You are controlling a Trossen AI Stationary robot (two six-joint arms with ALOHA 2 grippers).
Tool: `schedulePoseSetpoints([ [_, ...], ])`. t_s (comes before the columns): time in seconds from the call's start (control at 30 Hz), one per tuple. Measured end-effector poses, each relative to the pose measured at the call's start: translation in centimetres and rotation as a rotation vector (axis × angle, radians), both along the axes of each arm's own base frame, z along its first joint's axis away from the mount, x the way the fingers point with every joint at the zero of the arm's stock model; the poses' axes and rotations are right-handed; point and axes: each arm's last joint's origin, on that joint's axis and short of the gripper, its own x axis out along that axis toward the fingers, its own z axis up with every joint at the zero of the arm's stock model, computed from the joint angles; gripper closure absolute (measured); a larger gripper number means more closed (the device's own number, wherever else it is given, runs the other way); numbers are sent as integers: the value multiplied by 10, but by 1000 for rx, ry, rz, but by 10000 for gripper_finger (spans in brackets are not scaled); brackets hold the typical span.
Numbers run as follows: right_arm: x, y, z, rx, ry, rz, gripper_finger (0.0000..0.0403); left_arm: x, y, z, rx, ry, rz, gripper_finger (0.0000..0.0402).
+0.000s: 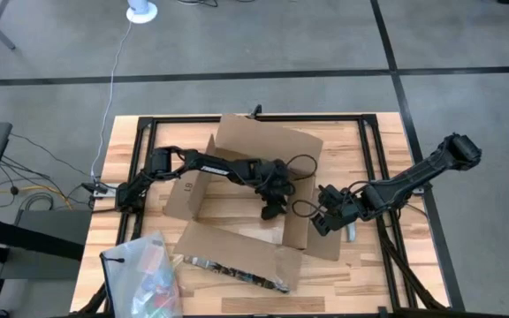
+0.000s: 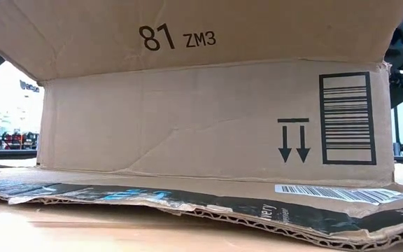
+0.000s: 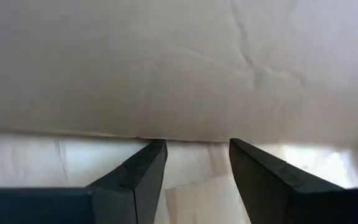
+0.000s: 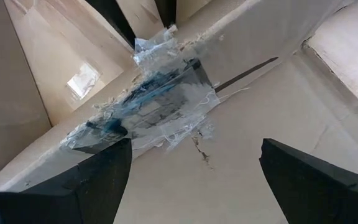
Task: Unpack boxes
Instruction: Break down the box until it is fully flat
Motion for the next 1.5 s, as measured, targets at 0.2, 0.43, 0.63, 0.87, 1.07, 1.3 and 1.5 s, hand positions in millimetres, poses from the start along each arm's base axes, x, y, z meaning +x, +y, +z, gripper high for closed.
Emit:
schedulePoseSetpoints([
  [0.2,0,0,0,-6,3,10,70,-2,-3,-2,246,-27,-110,234],
  [0.43,-1,0,-1,-12,15,14,70,7,-9,-14,322,-102,-124,234],
  [0.63,-1,0,0,-15,17,21,70,16,-21,-35,273,-125,-50,234],
  [0.87,-1,0,0,-12,21,26,70,13,-9,-19,242,-112,17,234],
  [1.07,-2,1,-1,5,27,32,70,-7,18,-3,297,22,-16,234],
  [1.3,-2,1,-1,11,29,36,70,-19,28,1,344,108,-80,234],
  [1.5,-2,1,-1,11,30,38,70,-24,24,-12,342,62,-68,234],
])
